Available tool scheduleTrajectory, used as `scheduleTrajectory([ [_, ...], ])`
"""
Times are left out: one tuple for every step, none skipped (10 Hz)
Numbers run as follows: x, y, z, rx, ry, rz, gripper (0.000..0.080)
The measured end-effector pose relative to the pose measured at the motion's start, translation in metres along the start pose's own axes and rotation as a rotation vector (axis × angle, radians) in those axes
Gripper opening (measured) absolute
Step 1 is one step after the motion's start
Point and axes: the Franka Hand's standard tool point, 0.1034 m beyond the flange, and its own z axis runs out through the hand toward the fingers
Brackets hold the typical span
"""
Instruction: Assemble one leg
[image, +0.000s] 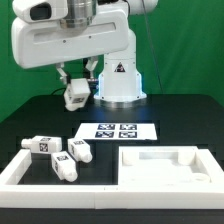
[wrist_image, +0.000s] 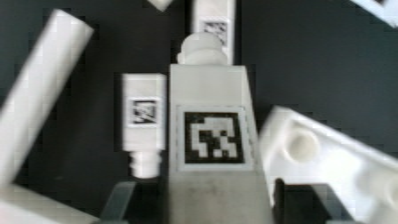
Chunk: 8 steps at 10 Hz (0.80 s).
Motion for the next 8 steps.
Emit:
scheduleTrajectory([
  [0.021,-0.016,-0.008,0.034,0.059,0.069,0.0279],
  [0.049,-0.033,-0.024,0.048,0.148,0.104,0.0279],
  [0.062,-0.038,-0.037,0.042,0.204,0.128,0.0279],
  [0.069,-0.035,-0.044,0.017,0.255,0.135,0.0279],
  [0.068,-0.027,-0.042,-0.015,0.329,0.133,0.0279],
  [0.061,-0.029,-0.037,-0.009,0.313,0.142,0.0279],
  [0.062,-0.028,-0.037,-0.011,0.313,0.142,0.0279],
  [0.064,-0.030,-0.036,-0.014,0.317,0.142,0.0279],
])
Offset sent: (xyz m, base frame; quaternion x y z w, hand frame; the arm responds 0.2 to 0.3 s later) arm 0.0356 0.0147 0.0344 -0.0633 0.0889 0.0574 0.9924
